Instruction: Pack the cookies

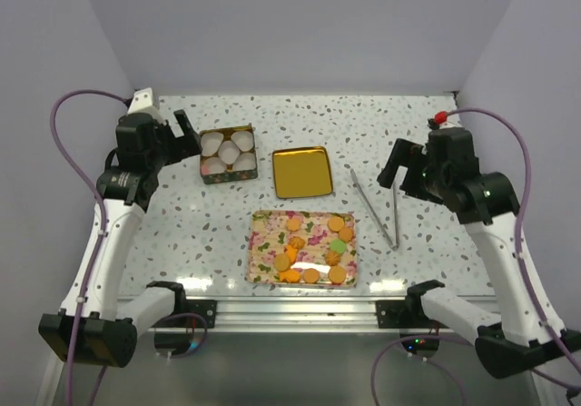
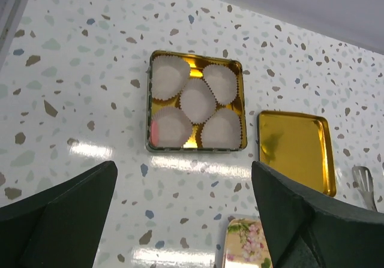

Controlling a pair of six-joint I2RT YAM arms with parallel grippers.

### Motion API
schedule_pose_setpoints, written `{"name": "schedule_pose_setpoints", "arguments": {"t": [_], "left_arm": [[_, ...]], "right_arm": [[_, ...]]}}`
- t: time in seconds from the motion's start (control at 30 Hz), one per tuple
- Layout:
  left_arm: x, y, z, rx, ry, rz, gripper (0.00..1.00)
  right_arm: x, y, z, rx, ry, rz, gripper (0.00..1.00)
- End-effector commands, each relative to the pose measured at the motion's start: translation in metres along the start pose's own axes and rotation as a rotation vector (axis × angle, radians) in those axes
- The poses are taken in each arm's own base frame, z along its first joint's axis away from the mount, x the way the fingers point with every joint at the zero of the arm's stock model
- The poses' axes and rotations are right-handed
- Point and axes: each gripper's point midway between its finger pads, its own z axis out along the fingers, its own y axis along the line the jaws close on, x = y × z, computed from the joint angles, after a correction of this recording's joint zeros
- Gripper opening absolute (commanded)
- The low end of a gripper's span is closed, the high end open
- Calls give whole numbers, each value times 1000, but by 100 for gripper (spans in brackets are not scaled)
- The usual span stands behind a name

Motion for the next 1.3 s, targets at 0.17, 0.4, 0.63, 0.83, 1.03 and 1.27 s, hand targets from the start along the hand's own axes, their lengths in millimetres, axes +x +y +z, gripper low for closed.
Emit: {"name": "schedule_pose_setpoints", "arguments": {"t": [0.17, 0.4, 0.63, 0.83, 1.03, 1.27], "left_arm": [[78, 17, -28, -48, 265, -70, 100], [95, 18, -39, -22, 259, -107, 100], [89, 31, -47, -78, 231, -59, 100], [102, 31, -45, -72, 247, -52, 100], [103, 29, -42, -72, 255, -29, 100], [102, 29, -42, -79, 259, -22, 100]], "right_arm": [[73, -76, 76, 398, 417, -171, 99], [111, -93, 117, 435, 572, -216, 99], [145, -103, 146, 427, 664, -208, 99], [155, -115, 171, 422, 707, -161, 99], [154, -124, 190, 432, 714, -160, 97], [154, -129, 205, 424, 708, -143, 80]]}}
